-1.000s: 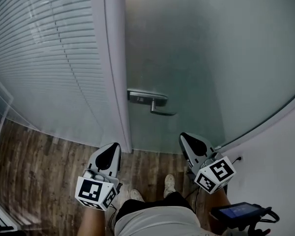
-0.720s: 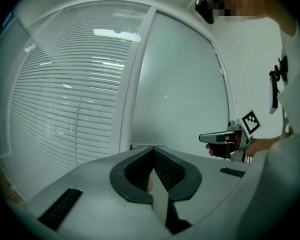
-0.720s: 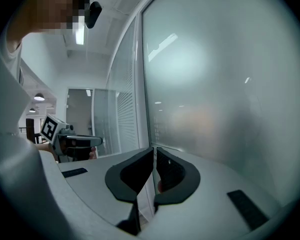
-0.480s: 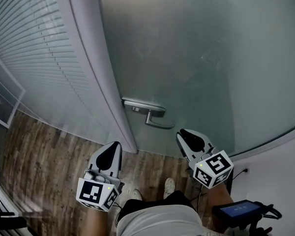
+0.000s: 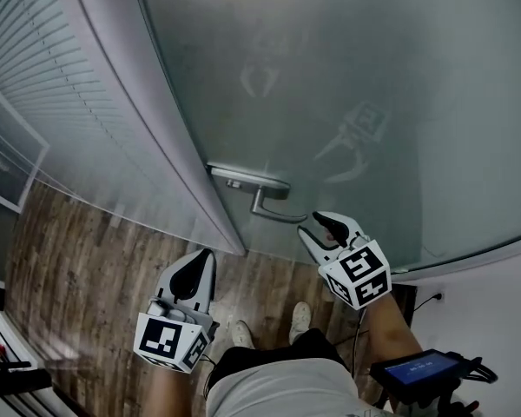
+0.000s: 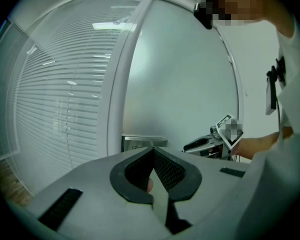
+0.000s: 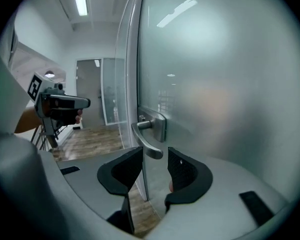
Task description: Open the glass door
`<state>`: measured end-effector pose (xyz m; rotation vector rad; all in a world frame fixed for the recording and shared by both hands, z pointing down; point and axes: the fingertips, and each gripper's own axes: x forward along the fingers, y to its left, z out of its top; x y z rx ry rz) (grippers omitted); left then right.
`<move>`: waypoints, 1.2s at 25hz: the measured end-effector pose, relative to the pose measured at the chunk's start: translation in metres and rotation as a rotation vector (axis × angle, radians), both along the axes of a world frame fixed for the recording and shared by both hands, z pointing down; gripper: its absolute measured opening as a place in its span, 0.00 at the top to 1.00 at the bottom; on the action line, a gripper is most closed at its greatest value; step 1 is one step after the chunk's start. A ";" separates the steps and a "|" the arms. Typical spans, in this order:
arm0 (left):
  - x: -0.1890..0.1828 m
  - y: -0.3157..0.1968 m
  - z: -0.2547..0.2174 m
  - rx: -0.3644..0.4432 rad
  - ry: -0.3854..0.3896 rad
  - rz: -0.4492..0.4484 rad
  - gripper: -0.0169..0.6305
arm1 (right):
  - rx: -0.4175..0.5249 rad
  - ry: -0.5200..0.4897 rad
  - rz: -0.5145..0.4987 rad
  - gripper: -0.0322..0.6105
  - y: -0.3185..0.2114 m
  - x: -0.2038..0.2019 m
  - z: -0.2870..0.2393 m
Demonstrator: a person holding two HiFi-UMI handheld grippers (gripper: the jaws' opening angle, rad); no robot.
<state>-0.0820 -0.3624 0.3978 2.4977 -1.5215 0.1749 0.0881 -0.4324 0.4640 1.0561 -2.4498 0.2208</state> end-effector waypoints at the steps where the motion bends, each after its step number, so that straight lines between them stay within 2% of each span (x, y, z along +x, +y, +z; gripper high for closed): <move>1: 0.001 0.000 0.002 -0.005 -0.001 0.002 0.98 | -0.005 0.014 -0.005 0.74 -0.003 0.000 0.003; 7: 0.002 0.000 0.008 -0.018 -0.004 0.011 0.97 | -0.024 0.045 -0.029 0.75 -0.009 -0.005 0.012; 13: -0.001 0.002 0.002 -0.019 0.001 0.022 0.98 | -0.006 0.073 0.007 0.77 -0.004 -0.008 0.006; 16: 0.001 -0.003 0.003 -0.015 0.003 0.034 0.98 | 0.002 0.067 0.039 0.77 -0.007 -0.009 0.016; 20: 0.003 -0.004 0.000 -0.012 -0.006 0.046 0.97 | -0.018 0.061 0.035 0.77 -0.011 -0.011 0.034; 25: 0.003 -0.025 0.011 -0.030 0.008 0.034 0.97 | -0.014 0.023 0.060 0.77 -0.037 -0.006 0.043; 30: 0.005 -0.023 0.016 -0.039 0.011 0.027 0.98 | -0.023 0.010 0.077 0.77 -0.045 -0.003 0.046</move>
